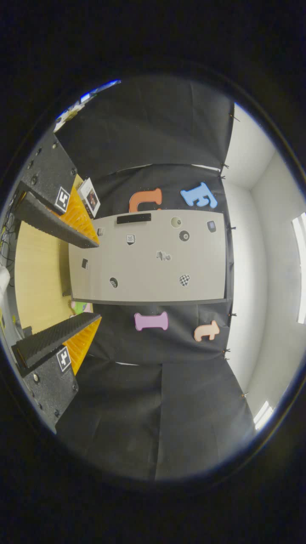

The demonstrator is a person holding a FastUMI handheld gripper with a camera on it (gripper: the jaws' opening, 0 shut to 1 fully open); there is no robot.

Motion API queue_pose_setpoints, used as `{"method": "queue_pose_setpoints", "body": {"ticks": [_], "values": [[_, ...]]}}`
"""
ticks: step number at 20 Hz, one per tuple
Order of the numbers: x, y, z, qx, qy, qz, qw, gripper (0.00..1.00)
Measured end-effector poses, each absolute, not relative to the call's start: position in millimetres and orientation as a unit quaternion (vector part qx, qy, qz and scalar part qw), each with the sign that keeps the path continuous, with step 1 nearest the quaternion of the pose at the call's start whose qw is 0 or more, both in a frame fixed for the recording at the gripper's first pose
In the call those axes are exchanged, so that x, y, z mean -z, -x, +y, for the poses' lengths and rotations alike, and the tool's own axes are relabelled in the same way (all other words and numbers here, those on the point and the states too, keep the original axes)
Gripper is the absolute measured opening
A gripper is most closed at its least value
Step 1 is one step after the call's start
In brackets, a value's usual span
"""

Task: Open the shoe cabinet door, grab the shoes and put them into the shoe cabinet, then close the shoe cabinet door.

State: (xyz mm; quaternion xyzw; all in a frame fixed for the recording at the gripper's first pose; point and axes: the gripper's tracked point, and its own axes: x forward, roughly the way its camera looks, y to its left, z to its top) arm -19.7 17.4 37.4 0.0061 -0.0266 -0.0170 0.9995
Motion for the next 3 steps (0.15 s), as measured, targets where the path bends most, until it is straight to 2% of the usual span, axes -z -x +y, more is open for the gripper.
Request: {"method": "queue_pose_setpoints", "body": {"ticks": [3], "values": [[-36.7, 21.4, 14.0, 0.018, -0.007, -0.025, 0.999, 0.99]]}}
